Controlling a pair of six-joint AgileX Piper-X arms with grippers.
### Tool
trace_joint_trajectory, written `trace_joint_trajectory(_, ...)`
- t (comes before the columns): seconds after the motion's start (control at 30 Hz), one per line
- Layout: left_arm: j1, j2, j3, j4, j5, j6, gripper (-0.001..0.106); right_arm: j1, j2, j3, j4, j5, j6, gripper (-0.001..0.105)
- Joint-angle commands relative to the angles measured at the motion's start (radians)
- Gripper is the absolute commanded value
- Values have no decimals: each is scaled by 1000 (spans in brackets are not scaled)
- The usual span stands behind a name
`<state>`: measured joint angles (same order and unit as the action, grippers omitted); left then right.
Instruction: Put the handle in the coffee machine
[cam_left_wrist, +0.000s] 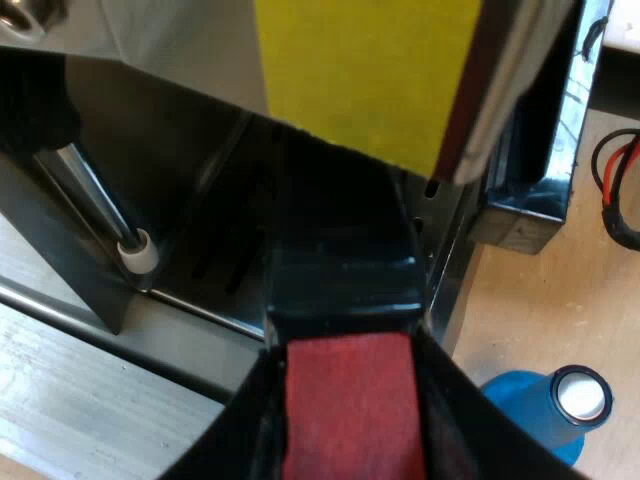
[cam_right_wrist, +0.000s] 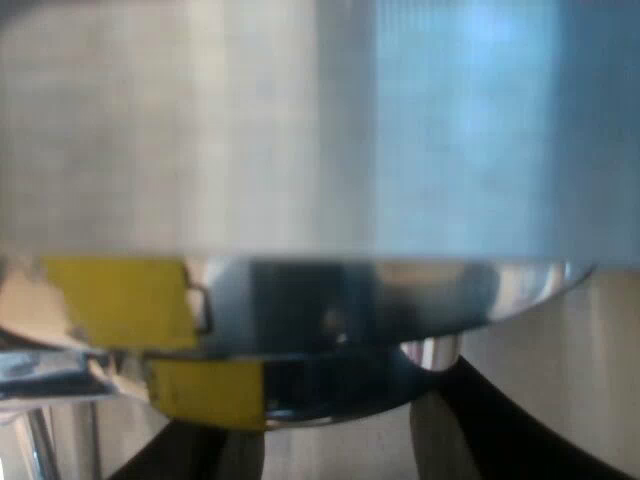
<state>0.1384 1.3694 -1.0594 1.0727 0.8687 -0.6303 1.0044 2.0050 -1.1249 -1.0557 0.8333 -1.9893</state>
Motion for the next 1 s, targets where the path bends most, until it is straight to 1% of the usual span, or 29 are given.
trace_joint_trajectory(0.03, -10, -39, -17, 24, 233, 62, 1, -4, -24, -13, -97, -7, -5, 37)
trace_joint_trajectory(0.1, -10, -39, -17, 24, 229, 62, 7, -4, -24, -13, -100, -3, -5, 37)
trace_joint_trajectory(0.17, -10, -39, -17, 24, 218, 62, 21, -4, -24, -13, -106, -3, -5, 37)
trace_joint_trajectory(0.2, -10, -39, -17, 24, 212, 64, 26, -4, -24, -13, -109, -3, -5, 37)
trace_joint_trajectory(0.27, -10, -39, -17, 24, 200, 63, 44, -4, -24, -13, -126, -3, -5, 37)
trace_joint_trajectory(0.3, -10, -39, -17, 24, 200, 63, 48, -4, -24, -13, -132, -3, -5, 37)
trace_joint_trajectory(0.33, -10, -39, -17, 24, 200, 63, 56, -4, -24, -13, -144, -3, -5, 37)
trace_joint_trajectory(0.37, -10, -39, -17, 24, 200, 63, 60, -4, -24, -13, -145, -3, -5, 37)
trace_joint_trajectory(0.53, -10, -39, -17, 35, 200, 63, 61, -4, -24, -13, -145, -3, -5, 37)
trace_joint_trajectory(0.8, -10, -45, -17, 82, 200, 63, 61, -4, -24, -13, -167, -3, -5, 37)
trace_joint_trajectory(1.0, -10, -71, -51, 77, 200, 63, 61, -4, -24, -13, -167, -3, -5, 37)
